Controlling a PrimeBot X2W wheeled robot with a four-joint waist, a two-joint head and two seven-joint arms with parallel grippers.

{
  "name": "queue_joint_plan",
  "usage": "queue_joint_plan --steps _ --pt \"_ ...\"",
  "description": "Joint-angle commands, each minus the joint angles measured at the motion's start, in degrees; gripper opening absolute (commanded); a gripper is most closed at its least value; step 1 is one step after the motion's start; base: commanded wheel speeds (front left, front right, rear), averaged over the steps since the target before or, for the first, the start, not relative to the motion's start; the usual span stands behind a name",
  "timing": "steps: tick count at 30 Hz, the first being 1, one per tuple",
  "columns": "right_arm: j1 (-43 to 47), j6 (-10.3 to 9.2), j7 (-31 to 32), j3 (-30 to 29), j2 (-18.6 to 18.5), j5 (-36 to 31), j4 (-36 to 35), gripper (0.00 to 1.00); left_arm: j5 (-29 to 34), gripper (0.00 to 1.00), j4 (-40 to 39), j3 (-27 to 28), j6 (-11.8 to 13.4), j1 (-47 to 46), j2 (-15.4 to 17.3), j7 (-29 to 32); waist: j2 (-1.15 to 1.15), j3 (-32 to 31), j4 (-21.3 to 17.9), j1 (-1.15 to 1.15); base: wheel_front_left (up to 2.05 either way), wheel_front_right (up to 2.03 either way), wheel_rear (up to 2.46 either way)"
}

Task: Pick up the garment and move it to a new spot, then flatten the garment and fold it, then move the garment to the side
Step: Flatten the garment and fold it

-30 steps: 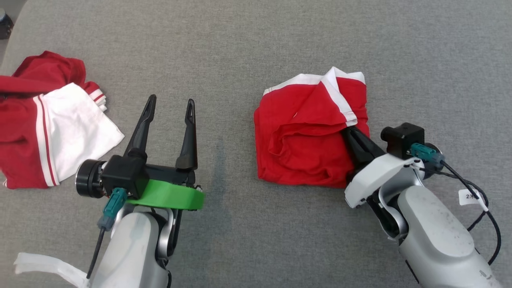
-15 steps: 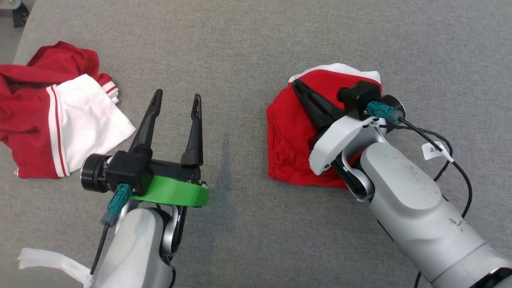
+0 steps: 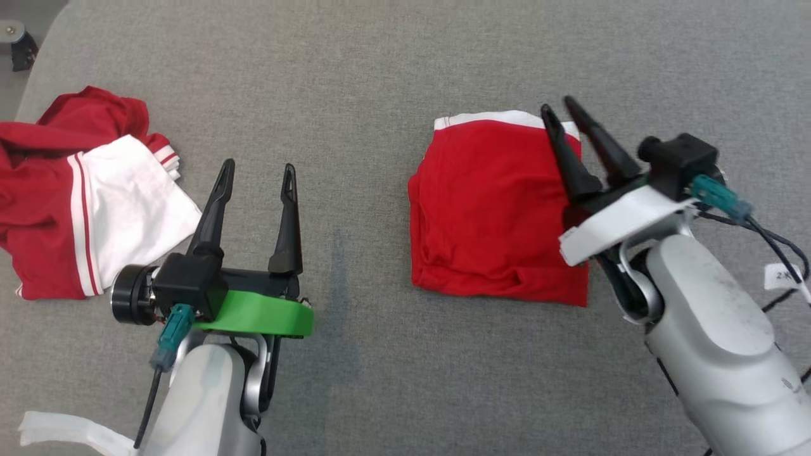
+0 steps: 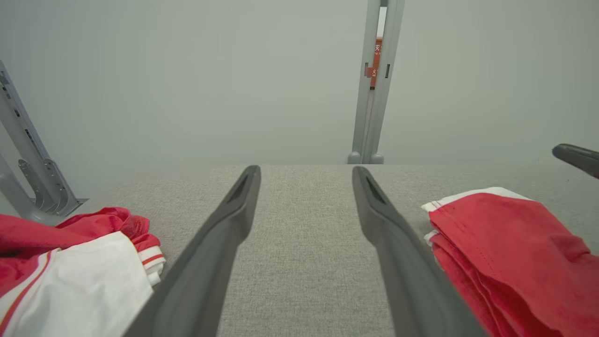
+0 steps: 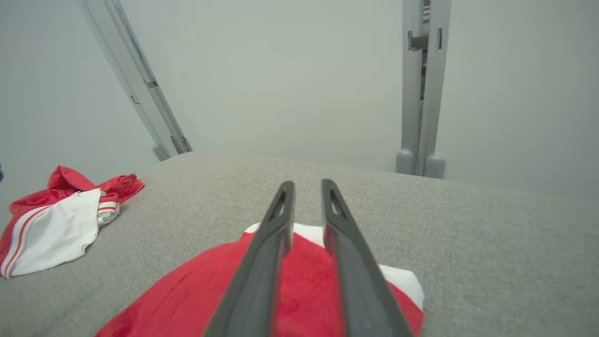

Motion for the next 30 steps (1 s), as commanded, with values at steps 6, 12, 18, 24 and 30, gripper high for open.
queue_joint_plan --steps 6,12,18,24,30 --pt "12.91 -0.06 -0.16 -12.56 -0.50 -5.28 -10.44 1.00 0.10 1.00 0.38 1.94 0.20 3.04 1.13 -0.18 0.00 -4.20 -3.25 0.00 0.00 0.00 0.00" --pt "23.41 -0.06 1.71 -19.53 1.33 -9.03 -18.59 1.00 -0.33 1.00 0.56 3.70 0.62 6.26 2.01 -0.18 0.00 -7.36 -4.88 0.00 0.00 0.00 0.00" --pt "30.79 -0.06 5.26 -21.12 3.54 -10.47 -24.55 1.00 0.42 1.00 1.51 3.48 0.24 9.77 3.30 -0.18 0.00 -10.73 -6.26 0.00 0.00 0.00 0.00" --pt "36.15 -0.06 7.76 -21.45 5.31 -11.14 -27.63 1.00 0.51 1.00 2.09 2.84 0.30 12.81 4.24 0.25 0.00 -14.12 -6.93 0.00 0.00 0.00 0.00" --pt "40.18 -0.06 9.48 -22.00 6.22 -11.46 -28.68 1.00 0.11 1.00 2.29 2.42 0.73 15.45 4.53 1.02 0.00 -17.18 -7.55 0.00 0.00 0.00 0.00"
